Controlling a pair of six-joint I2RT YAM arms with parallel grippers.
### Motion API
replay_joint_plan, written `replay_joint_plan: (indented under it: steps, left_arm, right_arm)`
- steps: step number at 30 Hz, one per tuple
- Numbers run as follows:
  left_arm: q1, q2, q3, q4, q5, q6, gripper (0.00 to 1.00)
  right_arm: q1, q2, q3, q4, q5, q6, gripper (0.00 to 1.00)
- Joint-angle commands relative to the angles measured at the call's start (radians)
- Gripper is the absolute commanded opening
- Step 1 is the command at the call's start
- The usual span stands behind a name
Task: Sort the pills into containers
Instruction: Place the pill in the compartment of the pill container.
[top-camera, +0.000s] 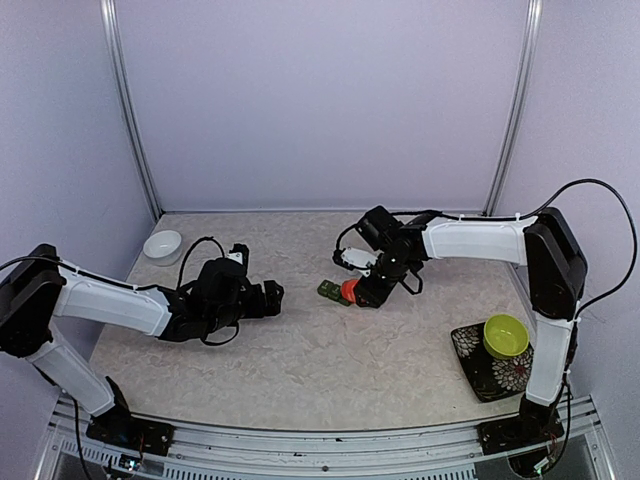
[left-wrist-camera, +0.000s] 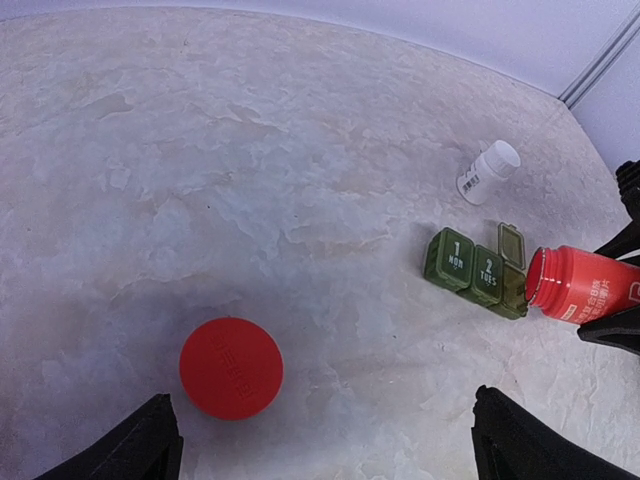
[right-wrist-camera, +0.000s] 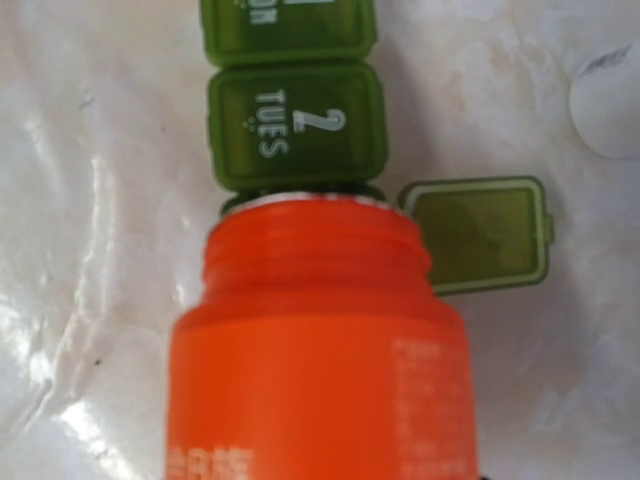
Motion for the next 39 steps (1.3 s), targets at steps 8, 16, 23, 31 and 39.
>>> replay_joint_plan:
  steps: [8, 16, 23, 31, 39]
  left_arm:
    - [-0.008, 0.011, -0.011, 0.026, 0.006, -0.010, 0.99]
    - [-0.008, 0.010, -0.009, 0.024, 0.006, -0.009, 0.99]
    - [-0.008, 0.008, -0.006, 0.019, 0.004, -0.005, 0.99]
    - [-0.008, 0.009, 0.003, 0.016, 0.006, -0.003, 0.99]
    - [-0.007, 0.008, 0.003, 0.011, 0.004, -0.003, 0.99]
  right_arm:
    - [0.013, 0.021, 0.034, -0.045, 0.007, -0.009, 0.29]
    - [0.016, 0.033, 0.057, -0.055, 0.010, -0.010, 0.30]
    - [0.018, 0.034, 0.062, -0.055, 0.022, -0.013, 0.30]
    - [0.018, 0.043, 0.093, -0.086, 0.026, -0.022, 0.31]
    - [0.018, 0.026, 0.047, -0.036, 0.021, -0.018, 0.31]
